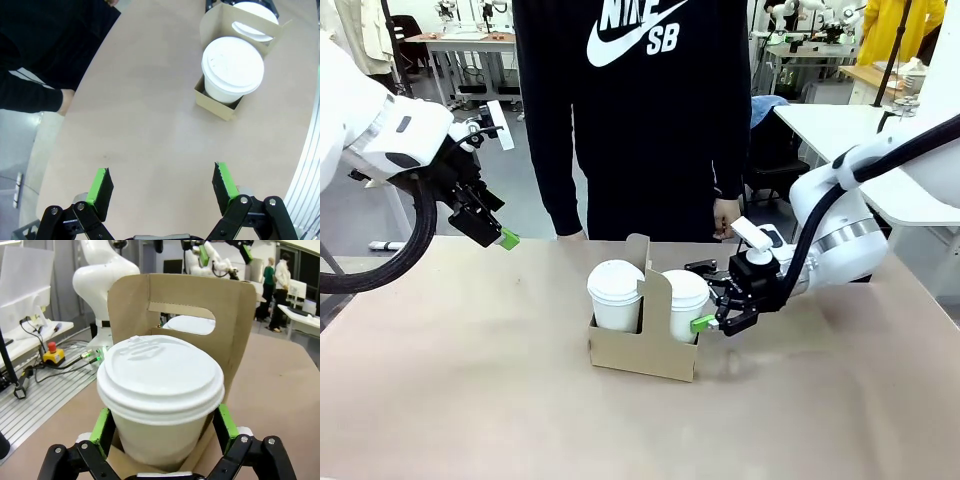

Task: Pour a drink into a cup and package it in a carrier.
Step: Insert the held 600 ml Paper Cup into the Cup Carrier.

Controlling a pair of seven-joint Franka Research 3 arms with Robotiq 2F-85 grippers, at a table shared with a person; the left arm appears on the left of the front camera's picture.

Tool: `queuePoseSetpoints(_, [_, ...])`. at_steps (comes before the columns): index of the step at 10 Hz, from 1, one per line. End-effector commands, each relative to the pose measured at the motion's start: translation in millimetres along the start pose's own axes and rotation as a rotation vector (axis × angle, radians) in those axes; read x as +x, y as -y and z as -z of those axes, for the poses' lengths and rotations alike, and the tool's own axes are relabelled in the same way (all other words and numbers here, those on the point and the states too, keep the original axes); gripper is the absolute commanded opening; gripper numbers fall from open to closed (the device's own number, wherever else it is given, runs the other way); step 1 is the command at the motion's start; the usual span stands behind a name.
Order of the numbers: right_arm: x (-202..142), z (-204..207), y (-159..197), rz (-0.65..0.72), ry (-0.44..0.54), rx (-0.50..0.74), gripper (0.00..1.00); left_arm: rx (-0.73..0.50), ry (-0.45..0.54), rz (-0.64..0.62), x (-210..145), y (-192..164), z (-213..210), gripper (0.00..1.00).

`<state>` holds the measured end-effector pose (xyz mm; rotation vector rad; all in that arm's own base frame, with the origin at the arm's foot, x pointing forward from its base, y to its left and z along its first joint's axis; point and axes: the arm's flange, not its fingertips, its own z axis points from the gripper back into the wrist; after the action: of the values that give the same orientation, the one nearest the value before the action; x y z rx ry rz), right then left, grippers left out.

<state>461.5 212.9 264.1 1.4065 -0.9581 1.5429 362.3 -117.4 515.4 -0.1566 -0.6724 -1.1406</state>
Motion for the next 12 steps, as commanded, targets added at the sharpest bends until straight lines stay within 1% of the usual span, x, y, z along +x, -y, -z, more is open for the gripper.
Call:
queuePoseSetpoints(1, [9,-17,-14,0.015,-0.019,-0.02,1.0,0.006,0.002,-0.011,0,1,-1,1.0])
queuePoseSetpoints(3, [17,-40,-23,0.038,-0.021,-0.064,1.0,0.006,0.002,-0.011,0,1,-1,1.0])
queuePoseSetpoints(4, [23,-60,-33,0.076,-0.049,-0.153,1.0,0.006,0.002,-0.011,0,1,-1,1.0])
queuePoseSetpoints(5, [34,-81,-50,0.152,-0.107,-0.308,1.0,0.006,0.002,-0.011,0,1,-1,1.0])
queuePoseSetpoints(6, [46,-100,-71,0.198,-0.118,-0.429,1.0,0.006,0.002,-0.011,0,1,-1,1.0])
queuePoseSetpoints(7, [54,-118,-92,0.276,-0.14,-0.531,1.0,0.006,0.002,-0.011,0,1,-1,1.0])
queuePoseSetpoints(8, [60,-134,-112,0.361,-0.181,-0.65,1.0,0.006,0.002,-0.011,0,1,-1,1.0])
queuePoseSetpoints(9, [68,-144,-129,0.391,-0.199,-0.742,1.0,0.006,0.002,-0.011,0,1,-1,1.0])
queuePoseSetpoints(10, [73,-151,-143,0.432,-0.288,-0.891,1.0,0.006,0.002,-0.011,0,1,-1,1.0])
queuePoseSetpoints(11, [77,-154,-152,0.462,-0.351,-0.969,1.0,0.006,0.002,-0.011,0,1,-1,1.0])
queuePoseSetpoints(12, [80,-157,-158,0.463,-0.366,-1.005,1.0,0.006,0.002,-0.011,0,1,-1,1.0])
